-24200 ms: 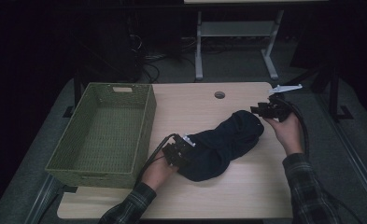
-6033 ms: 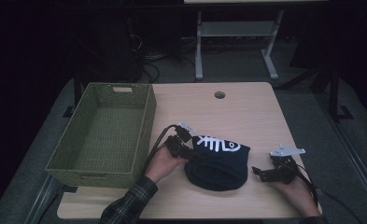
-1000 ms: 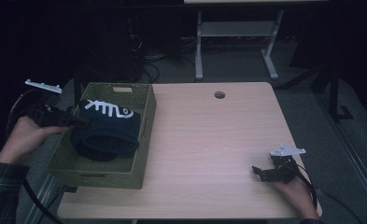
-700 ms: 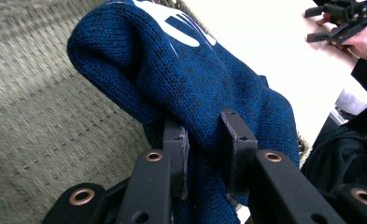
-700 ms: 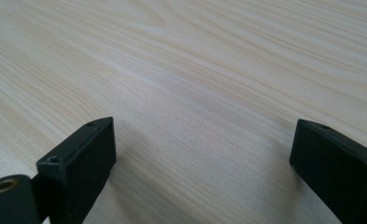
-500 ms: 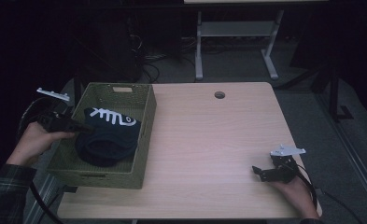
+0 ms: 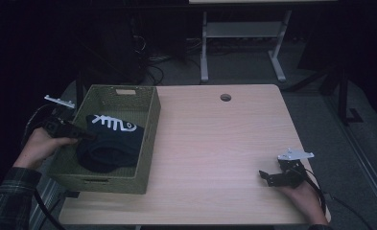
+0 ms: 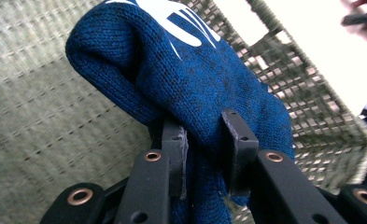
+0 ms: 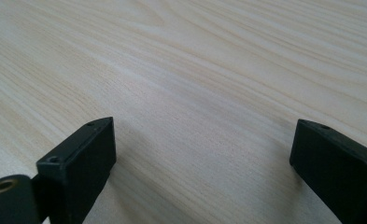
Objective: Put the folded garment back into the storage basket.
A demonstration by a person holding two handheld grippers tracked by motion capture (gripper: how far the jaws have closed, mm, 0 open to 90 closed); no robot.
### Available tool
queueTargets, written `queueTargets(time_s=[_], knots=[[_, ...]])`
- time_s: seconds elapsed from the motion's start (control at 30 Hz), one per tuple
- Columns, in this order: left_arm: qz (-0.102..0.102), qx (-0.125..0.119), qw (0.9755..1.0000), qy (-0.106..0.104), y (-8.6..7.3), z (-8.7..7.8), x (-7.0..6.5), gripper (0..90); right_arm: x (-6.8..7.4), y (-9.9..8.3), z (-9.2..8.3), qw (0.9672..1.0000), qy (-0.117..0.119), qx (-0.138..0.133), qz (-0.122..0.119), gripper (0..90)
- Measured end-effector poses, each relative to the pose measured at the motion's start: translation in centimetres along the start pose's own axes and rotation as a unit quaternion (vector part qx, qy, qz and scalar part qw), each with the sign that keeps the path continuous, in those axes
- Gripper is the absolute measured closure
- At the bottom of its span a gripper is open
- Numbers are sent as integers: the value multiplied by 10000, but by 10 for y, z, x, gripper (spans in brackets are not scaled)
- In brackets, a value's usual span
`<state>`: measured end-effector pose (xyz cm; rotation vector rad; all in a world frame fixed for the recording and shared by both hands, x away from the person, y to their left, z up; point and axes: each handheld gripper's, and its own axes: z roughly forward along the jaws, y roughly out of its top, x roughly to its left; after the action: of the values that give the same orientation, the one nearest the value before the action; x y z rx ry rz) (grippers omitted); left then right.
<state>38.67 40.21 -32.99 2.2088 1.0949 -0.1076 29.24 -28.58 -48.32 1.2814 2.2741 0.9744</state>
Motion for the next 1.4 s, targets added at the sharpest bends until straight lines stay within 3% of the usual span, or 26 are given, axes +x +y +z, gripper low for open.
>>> queueTargets(time_s=[0.2,0.37,0.43,0.53,0.73,0.87,1.2,1.4], knots=[[-44,-63,9998,179,-4,2,10,685,0,0,0,10000,0,0,-1,65],[-52,-209,9989,406,-5,-3,12,557,0,0,0,10000,0,0,1,65],[-48,-114,9979,632,-6,-4,12,523,0,0,0,10000,0,-1,1,65],[-80,-97,9967,807,-8,-3,13,485,0,0,0,10000,1,-1,0,65],[-157,-264,9919,1235,-13,-12,13,348,0,0,0,10000,1,2,1,65],[-180,-358,9908,1291,-15,-15,11,281,0,0,0,10000,1,1,1,65],[-120,-398,9873,1530,-13,-8,-11,147,0,0,0,10000,0,0,-4,65],[-27,-470,9858,1614,-5,-4,-29,130,1,-1,-2,10000,-64,9,62,65]])
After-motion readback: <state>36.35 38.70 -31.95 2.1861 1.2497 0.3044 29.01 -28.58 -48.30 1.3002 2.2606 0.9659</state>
